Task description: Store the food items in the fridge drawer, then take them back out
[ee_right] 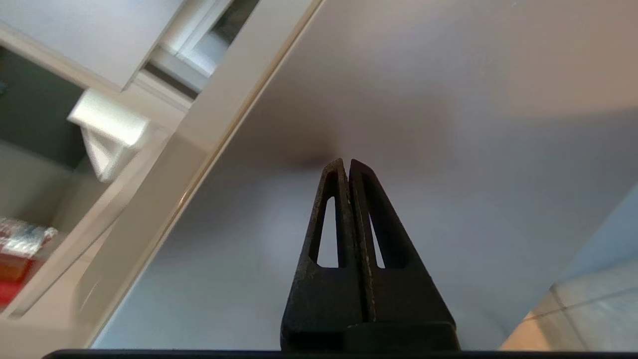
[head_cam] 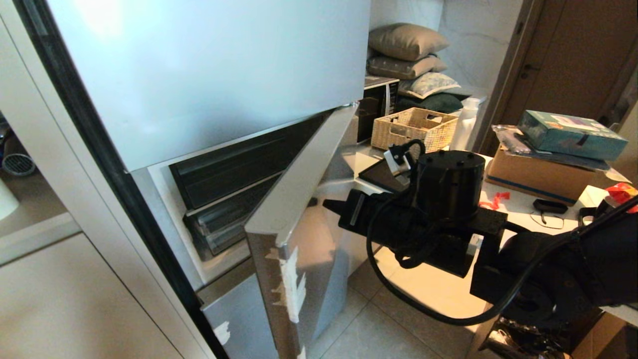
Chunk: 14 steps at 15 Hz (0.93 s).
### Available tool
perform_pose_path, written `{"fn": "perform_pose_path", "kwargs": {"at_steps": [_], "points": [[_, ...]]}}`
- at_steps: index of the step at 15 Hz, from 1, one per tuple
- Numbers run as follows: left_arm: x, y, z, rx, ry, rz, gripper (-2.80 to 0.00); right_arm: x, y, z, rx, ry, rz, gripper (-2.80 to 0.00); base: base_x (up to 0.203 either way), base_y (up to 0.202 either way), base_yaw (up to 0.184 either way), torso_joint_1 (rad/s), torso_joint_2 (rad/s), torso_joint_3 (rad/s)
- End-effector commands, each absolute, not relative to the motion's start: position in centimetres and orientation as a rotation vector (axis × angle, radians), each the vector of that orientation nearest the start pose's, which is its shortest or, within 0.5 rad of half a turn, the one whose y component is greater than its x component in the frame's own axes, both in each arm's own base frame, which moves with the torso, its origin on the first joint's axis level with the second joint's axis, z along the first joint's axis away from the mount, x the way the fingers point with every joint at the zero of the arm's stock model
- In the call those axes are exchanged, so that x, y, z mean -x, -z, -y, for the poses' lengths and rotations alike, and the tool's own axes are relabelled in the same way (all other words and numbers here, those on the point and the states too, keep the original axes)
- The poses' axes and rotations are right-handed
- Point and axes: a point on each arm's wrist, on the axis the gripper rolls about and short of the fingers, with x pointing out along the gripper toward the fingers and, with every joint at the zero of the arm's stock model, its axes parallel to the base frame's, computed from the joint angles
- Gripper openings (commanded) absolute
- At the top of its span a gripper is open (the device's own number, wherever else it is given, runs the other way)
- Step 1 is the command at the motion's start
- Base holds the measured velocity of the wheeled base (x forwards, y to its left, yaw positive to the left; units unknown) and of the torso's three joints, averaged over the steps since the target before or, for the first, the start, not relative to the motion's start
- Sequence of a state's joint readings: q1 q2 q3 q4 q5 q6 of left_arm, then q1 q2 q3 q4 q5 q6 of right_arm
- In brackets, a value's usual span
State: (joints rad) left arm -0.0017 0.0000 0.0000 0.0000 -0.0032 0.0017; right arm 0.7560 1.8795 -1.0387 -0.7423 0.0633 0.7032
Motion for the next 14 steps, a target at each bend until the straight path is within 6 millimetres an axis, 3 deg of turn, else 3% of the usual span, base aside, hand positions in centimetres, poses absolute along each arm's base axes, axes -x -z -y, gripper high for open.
{"fn": "perform_pose_path", "kwargs": {"at_steps": [1,5,9,12,14], "points": [[2.3,-7.5,0.0,-0.002,0.005,-0.002,-2.8,-27.3,-18.9,-26.8,-0.629,-0.779,-0.393,-2.8,0.0,0.0,0.0,0.0,0.0,0.0],[2.3,-7.5,0.0,-0.002,0.005,-0.002,-2.8,-31.1,-17.5,-32.5,-0.645,-0.851,-0.349,-2.8,0.0,0.0,0.0,0.0,0.0,0.0],[2.3,-7.5,0.0,-0.002,0.005,-0.002,-2.8,-35.5,-16.9,-38.2,-0.692,-0.935,-0.186,-2.8,0.0,0.0,0.0,0.0,0.0,0.0],[2.3,-7.5,0.0,-0.002,0.005,-0.002,-2.8,-36.5,-14.6,-39.7,-0.671,-1.01,-0.24,-2.8,0.0,0.0,0.0,0.0,0.0,0.0],[2.3,-7.5,0.0,-0.002,0.005,-0.002,-2.8,-36.4,-15.2,-39.4,-0.687,-1.004,-0.229,-2.8,0.0,0.0,0.0,0.0,0.0,0.0]]}}
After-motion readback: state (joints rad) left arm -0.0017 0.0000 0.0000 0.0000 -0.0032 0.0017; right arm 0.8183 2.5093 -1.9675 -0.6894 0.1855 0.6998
